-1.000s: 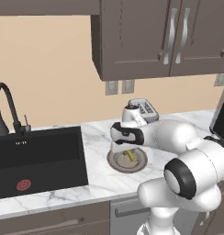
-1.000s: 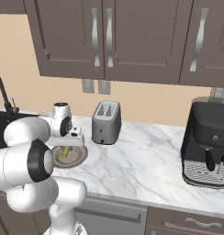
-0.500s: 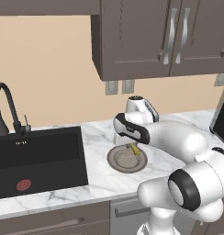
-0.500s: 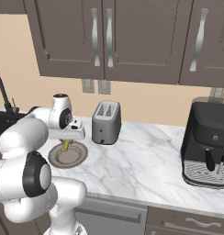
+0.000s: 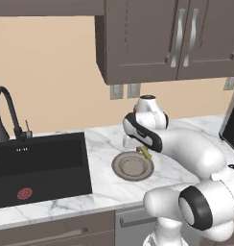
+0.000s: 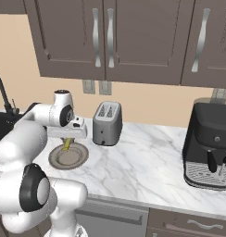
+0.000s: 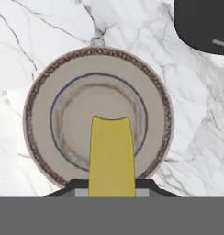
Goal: Pick up the butter stick and place it in the pan. Then turn on the burner for the pan.
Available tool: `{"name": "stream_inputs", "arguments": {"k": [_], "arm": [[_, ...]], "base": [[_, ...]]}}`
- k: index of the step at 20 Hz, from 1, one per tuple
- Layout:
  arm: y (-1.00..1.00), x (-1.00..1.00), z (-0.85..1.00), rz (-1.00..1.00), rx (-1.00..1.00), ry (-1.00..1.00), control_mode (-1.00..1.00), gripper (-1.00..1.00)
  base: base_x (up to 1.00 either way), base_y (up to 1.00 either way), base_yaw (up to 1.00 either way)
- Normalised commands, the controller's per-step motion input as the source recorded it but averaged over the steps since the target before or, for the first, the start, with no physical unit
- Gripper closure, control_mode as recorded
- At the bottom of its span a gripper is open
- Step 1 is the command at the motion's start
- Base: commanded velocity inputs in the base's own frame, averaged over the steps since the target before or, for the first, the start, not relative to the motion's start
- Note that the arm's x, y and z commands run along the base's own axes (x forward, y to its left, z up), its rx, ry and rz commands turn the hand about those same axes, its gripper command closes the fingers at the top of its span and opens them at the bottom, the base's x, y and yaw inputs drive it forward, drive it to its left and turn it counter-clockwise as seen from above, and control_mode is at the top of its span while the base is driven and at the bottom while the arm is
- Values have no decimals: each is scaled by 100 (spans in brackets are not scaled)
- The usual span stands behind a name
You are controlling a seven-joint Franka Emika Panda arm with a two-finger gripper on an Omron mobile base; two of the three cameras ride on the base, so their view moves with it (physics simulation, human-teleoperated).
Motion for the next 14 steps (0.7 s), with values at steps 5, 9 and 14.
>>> {"name": "stream_inputs", "arguments": {"k": [5,9,14], "arm": [[-22,-27,19,-2,5,0,-100,100],[-15,-20,20,-3,2,1,-100,100],[-7,-11,21,-4,0,3,-100,100]], "base": [[0,0,0],[0,0,0],[0,0,0]]}}
